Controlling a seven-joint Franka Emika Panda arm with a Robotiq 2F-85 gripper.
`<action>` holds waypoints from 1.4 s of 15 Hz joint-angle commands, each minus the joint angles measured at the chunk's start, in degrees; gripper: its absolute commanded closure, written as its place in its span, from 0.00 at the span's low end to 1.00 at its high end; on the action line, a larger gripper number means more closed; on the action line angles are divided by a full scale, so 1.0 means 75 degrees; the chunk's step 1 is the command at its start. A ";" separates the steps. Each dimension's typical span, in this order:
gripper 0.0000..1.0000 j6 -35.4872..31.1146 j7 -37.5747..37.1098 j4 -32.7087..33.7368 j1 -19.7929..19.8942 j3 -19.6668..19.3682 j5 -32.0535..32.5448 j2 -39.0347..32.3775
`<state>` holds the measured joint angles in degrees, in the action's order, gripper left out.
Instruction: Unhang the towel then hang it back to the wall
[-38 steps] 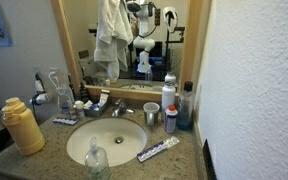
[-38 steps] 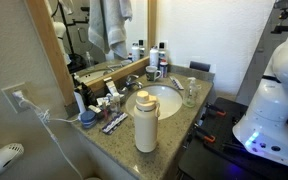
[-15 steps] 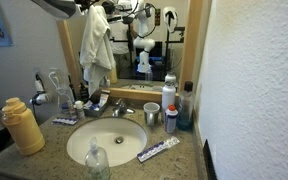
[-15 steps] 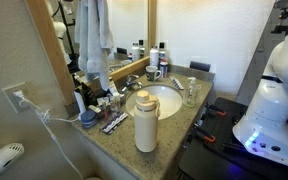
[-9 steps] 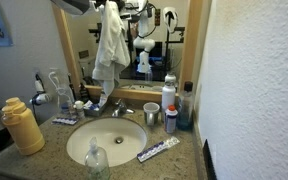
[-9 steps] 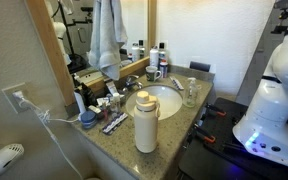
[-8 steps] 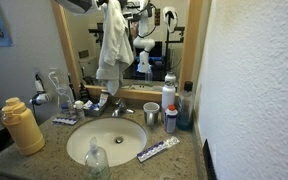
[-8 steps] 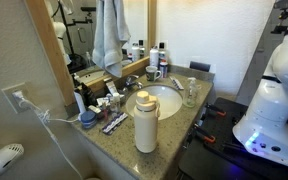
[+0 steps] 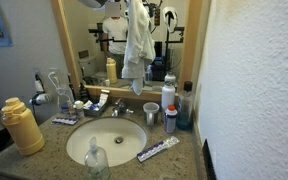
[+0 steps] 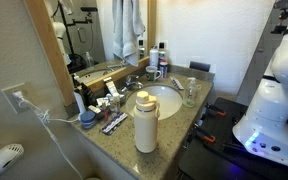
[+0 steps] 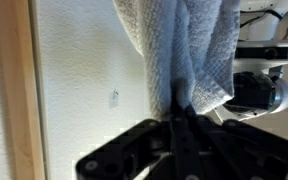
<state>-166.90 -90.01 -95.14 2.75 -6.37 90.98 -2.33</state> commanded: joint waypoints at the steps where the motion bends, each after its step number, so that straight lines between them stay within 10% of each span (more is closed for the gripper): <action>1: 0.99 0.0310 -0.0425 0.0098 -0.0030 -0.0013 0.0206 -0.0079; 21: 0.99 -0.0569 0.0654 0.0450 -0.1242 0.1189 0.0202 -0.0422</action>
<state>-168.49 -87.82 -92.55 -6.34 2.25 91.47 -4.50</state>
